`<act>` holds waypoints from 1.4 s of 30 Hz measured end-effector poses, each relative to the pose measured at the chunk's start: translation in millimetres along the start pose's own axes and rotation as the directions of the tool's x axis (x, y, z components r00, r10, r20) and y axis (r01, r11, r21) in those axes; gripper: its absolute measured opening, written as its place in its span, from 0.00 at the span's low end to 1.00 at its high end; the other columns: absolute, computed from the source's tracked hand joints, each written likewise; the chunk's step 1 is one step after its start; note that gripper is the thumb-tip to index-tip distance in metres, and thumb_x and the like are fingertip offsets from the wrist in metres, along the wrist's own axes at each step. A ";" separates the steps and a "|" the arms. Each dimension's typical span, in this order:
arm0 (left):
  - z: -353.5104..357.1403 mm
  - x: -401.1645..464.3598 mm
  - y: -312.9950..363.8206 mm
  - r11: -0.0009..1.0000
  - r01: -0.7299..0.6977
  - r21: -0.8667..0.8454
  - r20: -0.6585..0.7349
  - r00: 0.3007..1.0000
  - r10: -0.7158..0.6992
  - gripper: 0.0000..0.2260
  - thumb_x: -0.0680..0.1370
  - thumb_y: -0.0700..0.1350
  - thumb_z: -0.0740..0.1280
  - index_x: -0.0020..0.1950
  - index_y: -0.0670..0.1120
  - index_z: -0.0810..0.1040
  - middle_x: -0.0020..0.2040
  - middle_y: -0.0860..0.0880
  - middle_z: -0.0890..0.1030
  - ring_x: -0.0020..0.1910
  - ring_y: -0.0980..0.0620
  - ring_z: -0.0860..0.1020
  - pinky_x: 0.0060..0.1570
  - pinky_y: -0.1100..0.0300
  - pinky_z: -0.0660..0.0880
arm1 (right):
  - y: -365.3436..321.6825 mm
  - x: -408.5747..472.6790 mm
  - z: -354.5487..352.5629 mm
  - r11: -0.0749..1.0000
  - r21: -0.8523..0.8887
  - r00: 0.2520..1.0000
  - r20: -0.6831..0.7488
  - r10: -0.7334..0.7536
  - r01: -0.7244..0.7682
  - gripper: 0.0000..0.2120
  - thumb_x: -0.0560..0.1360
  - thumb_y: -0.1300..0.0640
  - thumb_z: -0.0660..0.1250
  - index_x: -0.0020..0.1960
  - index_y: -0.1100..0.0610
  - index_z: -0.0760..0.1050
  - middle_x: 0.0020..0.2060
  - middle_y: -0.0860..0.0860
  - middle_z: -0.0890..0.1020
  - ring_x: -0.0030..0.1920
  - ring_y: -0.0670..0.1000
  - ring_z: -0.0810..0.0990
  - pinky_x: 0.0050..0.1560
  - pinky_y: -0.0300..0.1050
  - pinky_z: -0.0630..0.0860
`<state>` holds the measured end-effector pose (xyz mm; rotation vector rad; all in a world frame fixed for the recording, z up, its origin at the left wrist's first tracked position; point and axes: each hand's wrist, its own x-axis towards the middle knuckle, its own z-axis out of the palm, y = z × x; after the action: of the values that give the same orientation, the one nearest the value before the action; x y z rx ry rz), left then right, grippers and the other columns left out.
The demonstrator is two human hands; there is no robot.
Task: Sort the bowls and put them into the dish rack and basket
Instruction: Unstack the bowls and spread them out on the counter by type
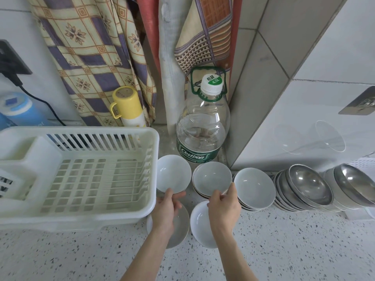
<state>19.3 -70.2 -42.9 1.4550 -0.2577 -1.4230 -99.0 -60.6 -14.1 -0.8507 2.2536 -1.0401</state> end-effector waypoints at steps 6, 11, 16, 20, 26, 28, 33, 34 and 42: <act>-4.1 -3.5 4.1 0.995 0.034 0.090 0.041 0.998 -0.038 0.25 0.83 0.44 0.61 0.27 0.49 0.85 0.40 0.44 0.86 0.17 0.58 0.61 0.22 0.68 0.62 | -6.9 8.7 -11.1 0.995 -0.067 0.997 -0.006 -0.079 0.079 0.14 0.75 0.64 0.56 0.60 0.59 0.70 0.31 0.58 0.82 0.38 0.62 0.80 0.43 0.52 0.76; -3.5 -8.2 5.5 0.999 0.018 0.041 0.005 1.000 -0.019 0.11 0.82 0.40 0.63 0.40 0.42 0.76 0.42 0.41 0.87 0.17 0.58 0.60 0.20 0.70 0.61 | -10.8 8.3 -26.0 0.994 -0.030 0.994 -0.037 -0.106 0.105 0.18 0.75 0.63 0.57 0.64 0.56 0.70 0.29 0.56 0.82 0.37 0.59 0.79 0.40 0.50 0.76; -4.5 -24.6 3.1 0.996 -0.089 0.007 0.077 0.993 0.088 0.13 0.81 0.37 0.62 0.56 0.56 0.72 0.39 0.39 0.86 0.18 0.56 0.59 0.19 0.67 0.59 | -7.6 1.0 -45.5 0.994 0.052 0.992 -0.076 -0.096 0.100 0.11 0.75 0.64 0.58 0.54 0.52 0.70 0.21 0.49 0.79 0.27 0.42 0.77 0.31 0.39 0.64; -8.6 -41.1 2.5 0.985 -0.165 0.056 0.180 0.972 0.153 0.25 0.82 0.36 0.62 0.70 0.63 0.65 0.41 0.38 0.86 0.24 0.52 0.68 0.18 0.67 0.60 | -6.5 -12.5 -63.8 0.988 0.102 0.992 -0.053 -0.114 0.119 0.13 0.75 0.64 0.58 0.51 0.47 0.65 0.21 0.48 0.79 0.31 0.39 0.76 0.32 0.36 0.65; -14.3 -73.4 0.4 0.970 -0.237 0.056 0.265 0.940 0.214 0.31 0.80 0.33 0.60 0.70 0.68 0.66 0.46 0.44 0.86 0.38 0.40 0.81 0.20 0.67 0.62 | 3.2 -30.2 -94.7 0.967 0.238 0.994 0.025 -0.103 0.095 0.11 0.74 0.65 0.57 0.48 0.49 0.71 0.22 0.47 0.81 0.31 0.41 0.79 0.33 0.39 0.66; -19.6 -85.3 -6.7 0.965 -0.252 0.076 0.273 0.936 0.223 0.30 0.80 0.35 0.60 0.71 0.68 0.64 0.41 0.42 0.86 0.35 0.44 0.76 0.21 0.66 0.62 | 5.1 -36.0 -106.1 0.951 0.298 0.994 0.041 -0.097 0.080 0.13 0.73 0.65 0.57 0.48 0.48 0.74 0.22 0.48 0.81 0.29 0.38 0.79 0.34 0.40 0.68; -39.3 -125.2 -25.0 0.966 -0.253 0.055 0.234 0.944 0.234 0.29 0.80 0.34 0.60 0.70 0.66 0.67 0.42 0.47 0.87 0.42 0.40 0.79 0.20 0.67 0.63 | 17.0 -51.2 -132.1 0.915 0.401 0.987 0.162 -0.017 -0.050 0.15 0.71 0.67 0.57 0.45 0.53 0.78 0.22 0.54 0.80 0.25 0.43 0.78 0.37 0.44 0.72; -43.9 -133.1 -27.9 0.966 -0.252 0.058 0.226 0.946 0.233 0.29 0.81 0.34 0.60 0.69 0.67 0.67 0.43 0.46 0.87 0.41 0.40 0.80 0.20 0.67 0.62 | 20.2 -54.8 -136.0 0.907 0.414 0.981 0.194 -0.005 -0.077 0.15 0.72 0.68 0.58 0.44 0.51 0.78 0.21 0.54 0.80 0.24 0.43 0.78 0.36 0.45 0.71; -96.8 -176.7 -56.9 0.980 -0.197 0.039 0.022 0.980 0.196 0.27 0.81 0.34 0.62 0.72 0.62 0.66 0.54 0.36 0.82 0.36 0.50 0.85 0.18 0.66 0.60 | 54.3 -86.1 -148.7 0.896 0.391 0.934 0.352 0.065 -0.209 0.24 0.73 0.68 0.60 0.64 0.49 0.75 0.22 0.52 0.81 0.25 0.45 0.82 0.30 0.42 0.72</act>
<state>23.8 135.0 -1.9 1.4093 -0.4323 -1.2772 -157.6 99.6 44.1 -0.6099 1.6915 -1.1628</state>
